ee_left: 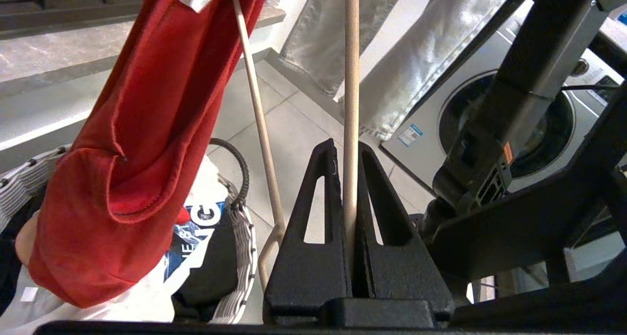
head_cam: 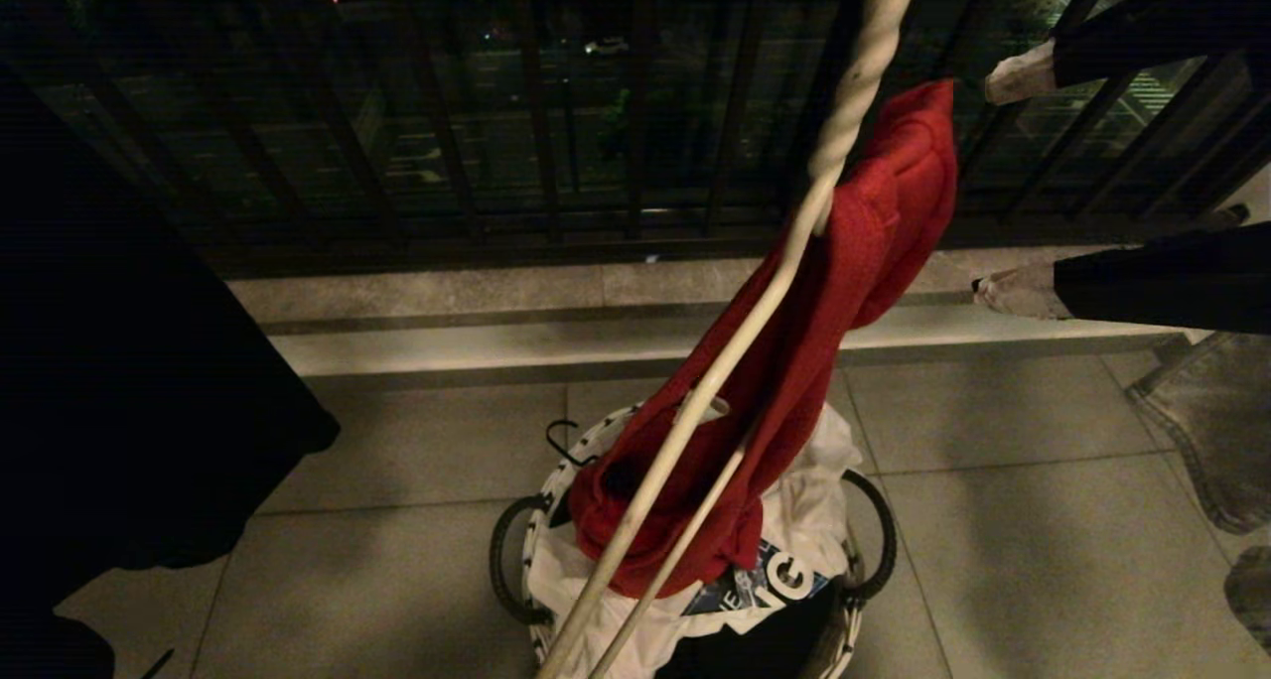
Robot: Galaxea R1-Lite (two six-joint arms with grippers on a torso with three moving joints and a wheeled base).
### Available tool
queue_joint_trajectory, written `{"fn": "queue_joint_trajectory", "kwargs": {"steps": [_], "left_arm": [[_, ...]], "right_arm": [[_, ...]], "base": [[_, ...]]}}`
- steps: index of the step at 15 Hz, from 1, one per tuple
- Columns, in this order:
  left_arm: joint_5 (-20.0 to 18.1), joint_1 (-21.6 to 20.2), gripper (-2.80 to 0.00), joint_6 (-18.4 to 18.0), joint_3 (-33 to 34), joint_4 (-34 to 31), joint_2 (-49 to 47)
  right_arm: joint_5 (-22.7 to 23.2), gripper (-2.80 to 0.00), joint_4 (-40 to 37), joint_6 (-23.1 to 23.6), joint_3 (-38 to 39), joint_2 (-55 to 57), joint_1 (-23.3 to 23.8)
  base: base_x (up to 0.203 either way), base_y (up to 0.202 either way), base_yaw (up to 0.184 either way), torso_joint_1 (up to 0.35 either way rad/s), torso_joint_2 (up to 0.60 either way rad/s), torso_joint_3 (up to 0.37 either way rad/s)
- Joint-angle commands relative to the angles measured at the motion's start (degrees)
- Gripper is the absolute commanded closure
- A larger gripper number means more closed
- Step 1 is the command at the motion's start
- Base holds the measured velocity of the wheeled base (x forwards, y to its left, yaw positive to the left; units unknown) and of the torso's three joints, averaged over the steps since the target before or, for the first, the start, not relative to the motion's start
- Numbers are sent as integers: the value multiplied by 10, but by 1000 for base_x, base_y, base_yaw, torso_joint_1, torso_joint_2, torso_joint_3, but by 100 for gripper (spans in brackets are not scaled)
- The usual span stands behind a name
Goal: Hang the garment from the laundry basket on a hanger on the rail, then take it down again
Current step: Hang the clothes on the clothes rack
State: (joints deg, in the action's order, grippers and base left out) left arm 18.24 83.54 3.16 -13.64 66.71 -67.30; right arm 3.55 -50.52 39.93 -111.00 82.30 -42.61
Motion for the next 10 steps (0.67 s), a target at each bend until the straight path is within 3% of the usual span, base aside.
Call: {"fn": "queue_joint_trajectory", "kwargs": {"steps": [1,7,10], "left_arm": [[1,1,0,0,0,4,1],[0,2,0,0,4,4,0],[-22,3,0,1,12,7,2]], "right_arm": [[3,-280,-3,3,0,2,-1],[13,-280,-12,20,0,0,0],[13,-280,-16,36,2,1,0]], "base": [[0,0,0,0,0,0],[0,0,0,0,0,0],[0,0,0,0,0,0]]}}
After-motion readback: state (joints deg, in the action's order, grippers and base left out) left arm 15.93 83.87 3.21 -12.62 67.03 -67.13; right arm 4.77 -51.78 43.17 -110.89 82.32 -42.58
